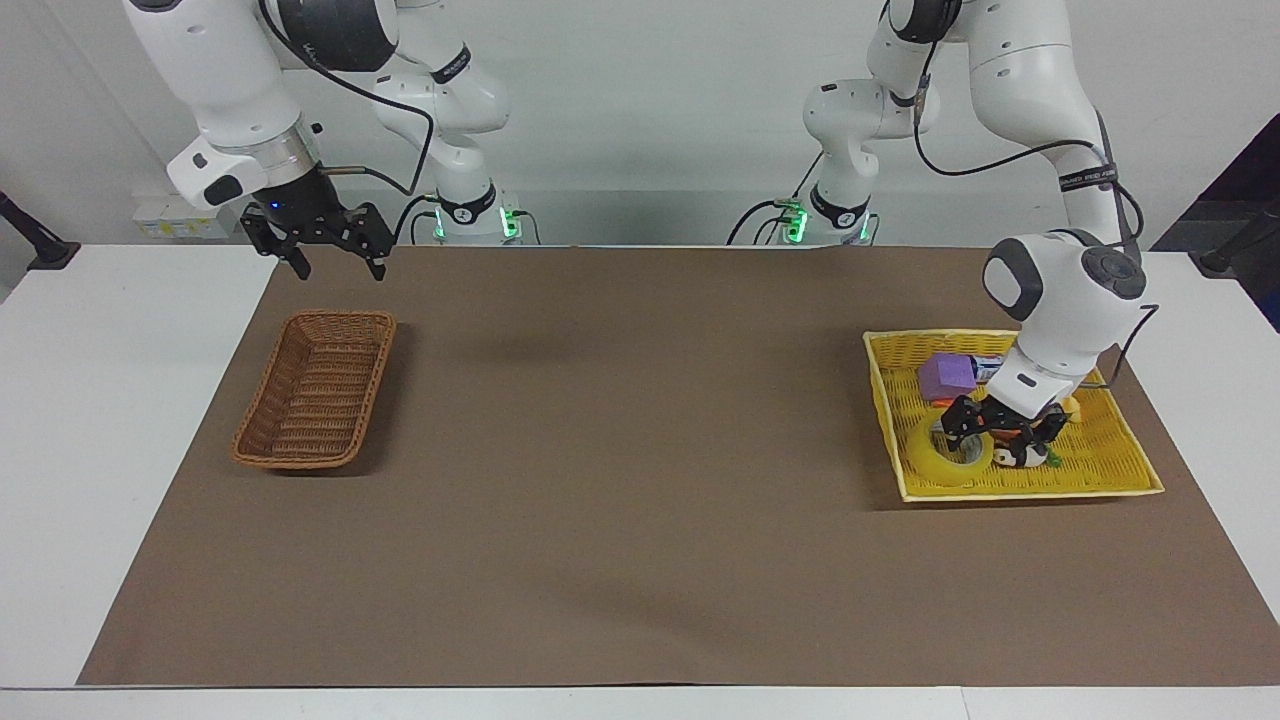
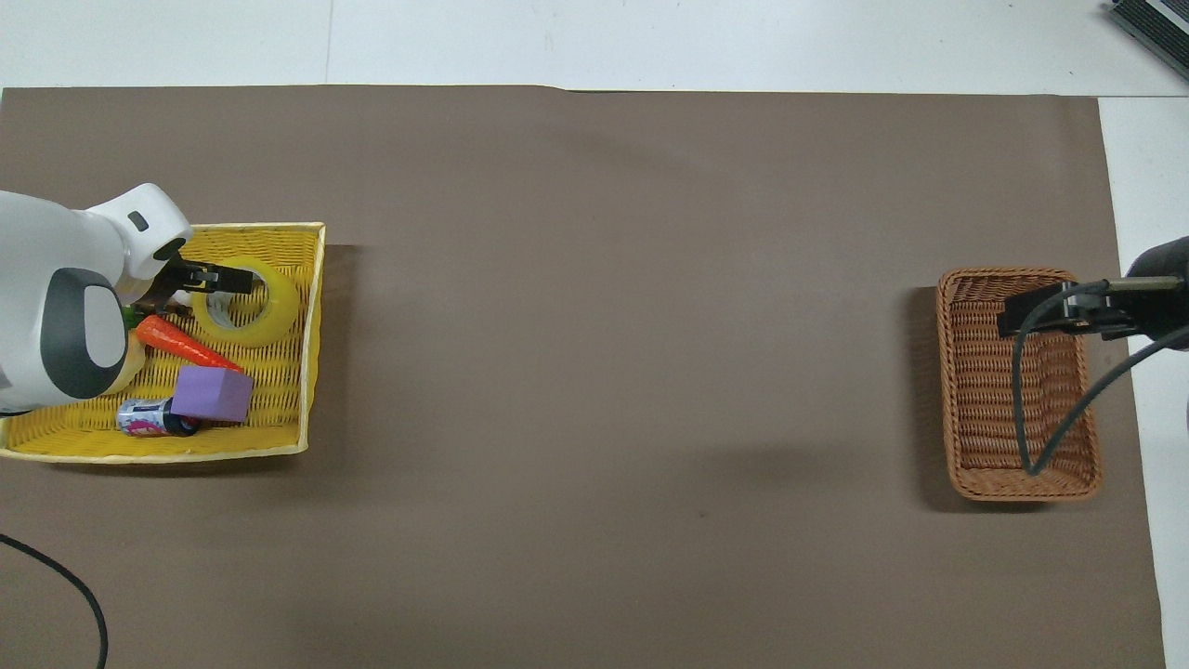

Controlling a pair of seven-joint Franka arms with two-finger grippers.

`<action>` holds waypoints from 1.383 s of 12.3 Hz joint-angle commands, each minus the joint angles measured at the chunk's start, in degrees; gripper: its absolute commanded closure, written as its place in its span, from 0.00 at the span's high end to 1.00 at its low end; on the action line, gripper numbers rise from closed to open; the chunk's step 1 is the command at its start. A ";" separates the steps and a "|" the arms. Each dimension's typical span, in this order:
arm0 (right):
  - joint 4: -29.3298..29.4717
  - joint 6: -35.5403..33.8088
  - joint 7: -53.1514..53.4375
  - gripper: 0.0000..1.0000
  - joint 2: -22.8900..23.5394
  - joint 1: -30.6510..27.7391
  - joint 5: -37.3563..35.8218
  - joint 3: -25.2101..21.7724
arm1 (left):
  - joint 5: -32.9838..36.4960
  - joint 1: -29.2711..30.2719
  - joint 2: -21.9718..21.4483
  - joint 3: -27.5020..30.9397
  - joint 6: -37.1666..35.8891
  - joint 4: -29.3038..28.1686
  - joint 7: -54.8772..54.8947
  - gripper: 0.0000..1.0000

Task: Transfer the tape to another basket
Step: 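Reach the left gripper into the yellow basket and grasp the tape roll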

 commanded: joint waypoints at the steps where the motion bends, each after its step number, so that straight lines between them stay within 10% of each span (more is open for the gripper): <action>1: 0.00 -0.54 -0.95 1.00 -0.40 -0.36 -0.15 0.77 | -1.16 -0.20 0.99 0.38 0.65 0.41 0.43 1.00; 3: 0.00 -0.19 -1.21 1.00 -0.40 0.16 -0.33 0.77 | -1.86 -0.20 1.00 0.38 0.31 -0.03 0.43 0.86; 7: -4.03 0.16 -2.97 1.00 -2.86 1.75 0.98 0.86 | -1.86 -0.02 0.74 0.55 -0.83 -0.38 0.43 0.04; 17: -13.61 10.60 -4.90 1.00 -0.59 7.45 10.90 0.86 | -1.86 -1.25 -8.04 0.38 -10.76 2.08 -0.44 0.00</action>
